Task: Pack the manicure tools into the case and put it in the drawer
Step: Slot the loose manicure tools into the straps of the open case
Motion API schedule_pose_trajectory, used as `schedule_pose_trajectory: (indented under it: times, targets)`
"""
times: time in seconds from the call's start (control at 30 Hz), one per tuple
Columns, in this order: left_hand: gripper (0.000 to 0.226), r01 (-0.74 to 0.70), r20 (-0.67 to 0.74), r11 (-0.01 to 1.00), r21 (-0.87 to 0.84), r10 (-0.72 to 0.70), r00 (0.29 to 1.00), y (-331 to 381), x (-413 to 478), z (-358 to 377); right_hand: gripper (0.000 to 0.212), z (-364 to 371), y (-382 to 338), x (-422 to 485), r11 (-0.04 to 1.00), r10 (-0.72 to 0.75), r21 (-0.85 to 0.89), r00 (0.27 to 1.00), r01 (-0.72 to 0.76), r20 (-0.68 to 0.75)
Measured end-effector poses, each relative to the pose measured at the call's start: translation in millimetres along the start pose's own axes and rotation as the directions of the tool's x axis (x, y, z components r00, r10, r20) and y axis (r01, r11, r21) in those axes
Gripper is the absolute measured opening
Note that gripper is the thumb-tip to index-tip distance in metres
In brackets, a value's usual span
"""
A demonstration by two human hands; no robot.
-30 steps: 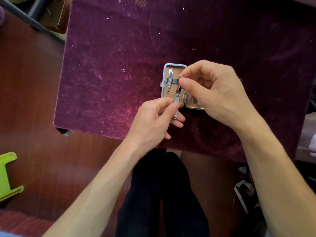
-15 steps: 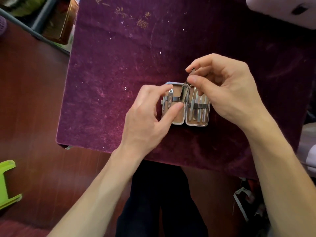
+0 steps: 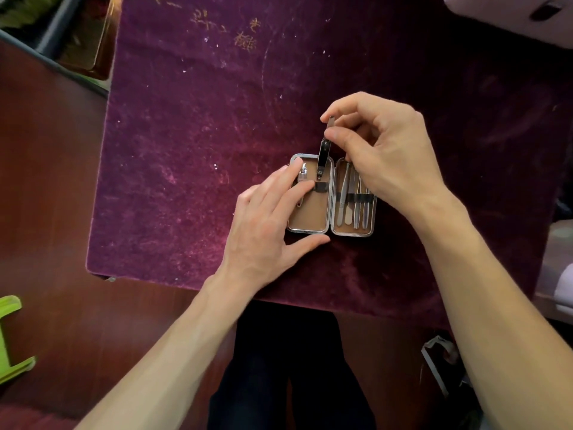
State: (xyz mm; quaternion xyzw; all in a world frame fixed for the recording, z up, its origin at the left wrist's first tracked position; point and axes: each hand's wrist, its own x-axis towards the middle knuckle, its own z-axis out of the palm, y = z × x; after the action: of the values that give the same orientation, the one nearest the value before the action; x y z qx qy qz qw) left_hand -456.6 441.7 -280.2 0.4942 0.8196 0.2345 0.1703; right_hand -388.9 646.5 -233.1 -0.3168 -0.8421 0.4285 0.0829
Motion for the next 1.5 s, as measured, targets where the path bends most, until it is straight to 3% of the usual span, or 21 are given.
schedule_pose_trajectory:
  times: [0.23,0.47,1.5]
  targets:
    - [0.067,-0.021,-0.125,0.997,0.071,0.03,0.992,-2,-2,12,0.014,5,2,-8,1.0,0.017,-0.012,0.999,-0.016,0.027]
    - [0.064,-0.026,-0.153,0.996,0.088,0.04,0.987,-3,-2,16,0.014,7,4,-20,0.999,0.032,-0.008,0.999,-0.032,0.021]
    - [0.06,-0.045,-0.116,0.983,0.176,0.066,0.991,-3,-3,14,0.009,9,6,-38,0.999,-0.027,-0.046,1.0,0.027,-0.002]
